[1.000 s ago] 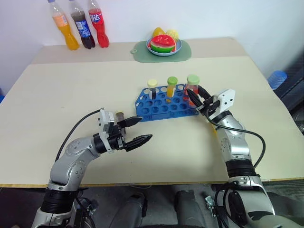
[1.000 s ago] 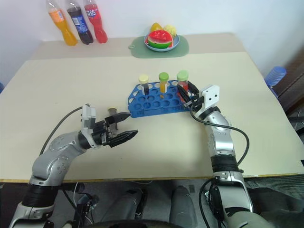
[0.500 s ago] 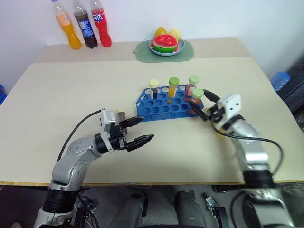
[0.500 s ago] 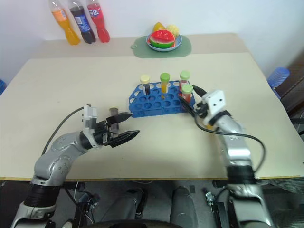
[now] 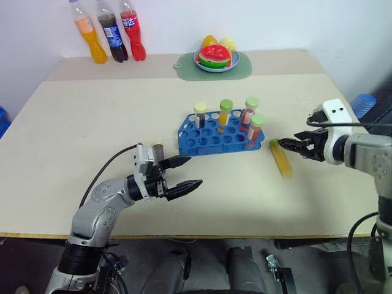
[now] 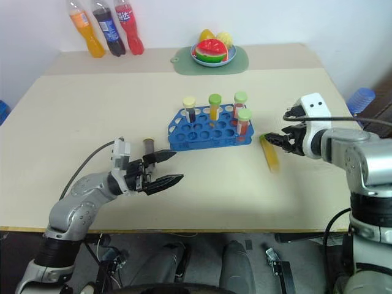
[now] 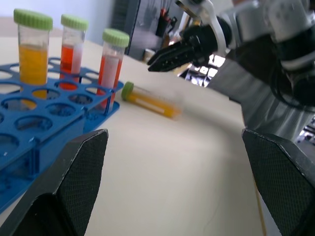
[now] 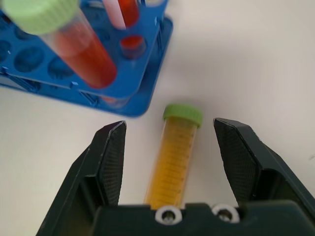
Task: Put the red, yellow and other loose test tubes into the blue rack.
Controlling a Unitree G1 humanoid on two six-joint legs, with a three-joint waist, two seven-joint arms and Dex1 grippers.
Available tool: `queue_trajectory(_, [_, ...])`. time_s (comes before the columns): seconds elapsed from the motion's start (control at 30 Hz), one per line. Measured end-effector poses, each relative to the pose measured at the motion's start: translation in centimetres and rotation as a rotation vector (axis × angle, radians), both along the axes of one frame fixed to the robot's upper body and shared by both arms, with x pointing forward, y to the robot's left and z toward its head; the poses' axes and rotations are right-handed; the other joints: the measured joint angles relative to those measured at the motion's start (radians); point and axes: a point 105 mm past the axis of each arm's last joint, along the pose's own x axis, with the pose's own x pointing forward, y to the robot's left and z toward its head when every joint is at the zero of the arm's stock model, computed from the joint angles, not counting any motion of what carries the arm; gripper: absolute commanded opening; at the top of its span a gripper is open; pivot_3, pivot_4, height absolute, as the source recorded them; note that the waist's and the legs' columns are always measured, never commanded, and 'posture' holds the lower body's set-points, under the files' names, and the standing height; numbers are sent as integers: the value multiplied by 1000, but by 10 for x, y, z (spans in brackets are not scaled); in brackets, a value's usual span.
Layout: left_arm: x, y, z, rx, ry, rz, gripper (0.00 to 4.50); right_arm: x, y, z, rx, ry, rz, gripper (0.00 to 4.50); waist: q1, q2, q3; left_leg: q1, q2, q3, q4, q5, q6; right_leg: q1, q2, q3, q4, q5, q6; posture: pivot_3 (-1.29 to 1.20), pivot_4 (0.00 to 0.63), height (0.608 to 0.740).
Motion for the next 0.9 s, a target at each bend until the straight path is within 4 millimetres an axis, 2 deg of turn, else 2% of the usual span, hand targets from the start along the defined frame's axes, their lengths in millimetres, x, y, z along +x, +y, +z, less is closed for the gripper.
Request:
queue_trajectory(0.23, [-5, 1, -6, 14, 26, -5, 4500, 16, 12, -24, 74, 185, -16, 3089, -8, 0, 0, -1, 0, 2, 0, 0, 0, 0, 0, 2, -5, 3, 3, 0, 150, 740])
queue_trajectory(0.4, [-14, 4, -8, 48, 30, -24, 4500, 24, 14, -38, 30, 256, -15, 3089, -3, 0, 0, -1, 0, 2, 0, 0, 0, 0, 0, 2, -6, 4, 4, 0, 150, 740])
queue_trajectory(0.5, [-18, 8, -8, 86, 25, -56, 4500, 31, 14, -42, -47, 253, 16, 2318, -4, 0, 0, -1, 0, 2, 0, 0, 0, 0, 1, 2, -6, 4, 4, 0, 150, 740])
queue_trajectory(0.6, [-21, 13, -8, 131, 12, -84, 4500, 34, 10, -43, -120, 228, 64, 892, -5, -1, 0, -1, 0, 2, 0, 0, 0, 1, 1, 2, -7, 4, 4, 0, 150, 740])
queue_trajectory(0.73, [-19, 12, -2, 140, -24, -102, 4500, 30, 6, -46, -236, 170, 177, 798, -2, -2, -1, -1, 0, 2, 1, 0, 0, 1, 1, 2, -7, 4, 4, 0, 150, 740])
queue_trajectory(0.83, [-19, 12, -3, 155, -31, -104, 4500, 5, -10, -48, -449, 122, 388, 798, 17, -2, -1, -1, -1, 3, 1, -1, 1, 2, 0, 1, -10, 5, 6, 0, 150, 740])
queue_trajectory(0.9, [-19, 12, -3, 161, -41, -107, 4500, -15, -19, -49, -493, 154, 477, 798, 23, -2, -1, -1, -1, 4, 1, -1, 1, 2, 0, 2, -11, 5, 6, 0, 150, 740])
